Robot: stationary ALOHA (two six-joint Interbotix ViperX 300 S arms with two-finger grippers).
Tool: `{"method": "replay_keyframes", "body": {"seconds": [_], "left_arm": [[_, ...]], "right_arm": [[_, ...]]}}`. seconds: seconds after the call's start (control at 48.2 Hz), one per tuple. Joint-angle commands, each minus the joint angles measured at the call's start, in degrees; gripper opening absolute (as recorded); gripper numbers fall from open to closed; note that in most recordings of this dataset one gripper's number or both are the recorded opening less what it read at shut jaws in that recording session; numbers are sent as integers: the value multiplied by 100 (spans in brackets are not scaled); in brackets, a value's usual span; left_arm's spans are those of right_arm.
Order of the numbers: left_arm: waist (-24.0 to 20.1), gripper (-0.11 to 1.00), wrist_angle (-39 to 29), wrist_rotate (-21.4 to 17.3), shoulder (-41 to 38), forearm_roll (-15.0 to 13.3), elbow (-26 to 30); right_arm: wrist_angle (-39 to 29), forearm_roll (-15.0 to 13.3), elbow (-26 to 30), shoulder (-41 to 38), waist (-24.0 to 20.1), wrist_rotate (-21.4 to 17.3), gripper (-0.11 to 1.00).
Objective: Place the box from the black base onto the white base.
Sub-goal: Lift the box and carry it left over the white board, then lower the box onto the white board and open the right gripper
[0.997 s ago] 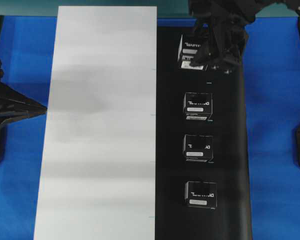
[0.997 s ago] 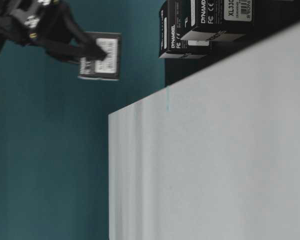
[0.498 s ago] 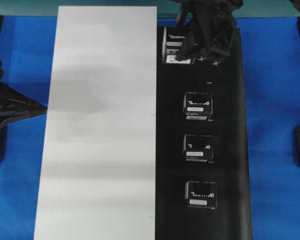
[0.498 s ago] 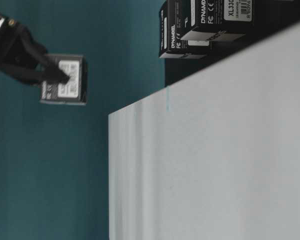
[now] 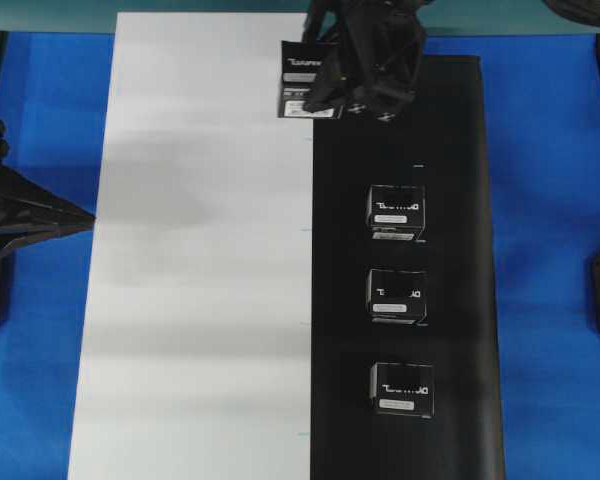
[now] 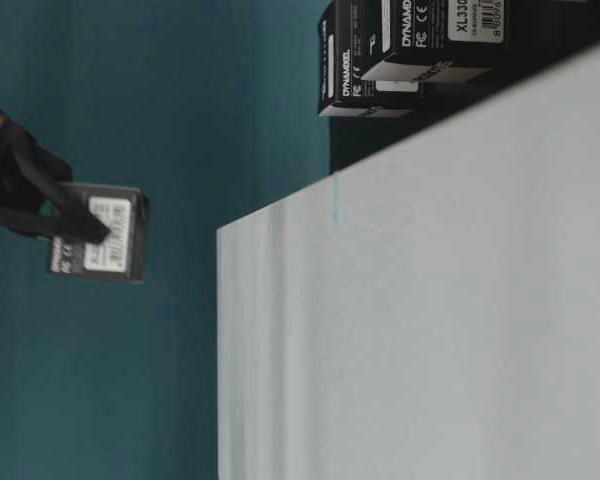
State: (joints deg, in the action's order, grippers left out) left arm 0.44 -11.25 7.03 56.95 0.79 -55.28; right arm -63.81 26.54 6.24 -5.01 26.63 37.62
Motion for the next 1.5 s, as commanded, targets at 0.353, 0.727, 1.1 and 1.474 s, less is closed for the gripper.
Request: {"method": "replay_keyframes", "body": {"seconds": [0.353, 0.727, 1.1, 1.474], "left_arm": [[0, -2, 35, 0, -18, 18, -9], [-9, -2, 44, 0, 0, 18, -18], [0, -2, 44, 9, 35, 9, -9], [-9, -2, 44, 0, 123, 9, -9]], "right_arm": [[422, 18, 79, -378, -158, -255, 56], [483, -343, 53, -571, -237, -255, 55], [492, -369, 35, -694, -255, -255, 55], [501, -501, -26, -712, -255, -255, 55]]}}
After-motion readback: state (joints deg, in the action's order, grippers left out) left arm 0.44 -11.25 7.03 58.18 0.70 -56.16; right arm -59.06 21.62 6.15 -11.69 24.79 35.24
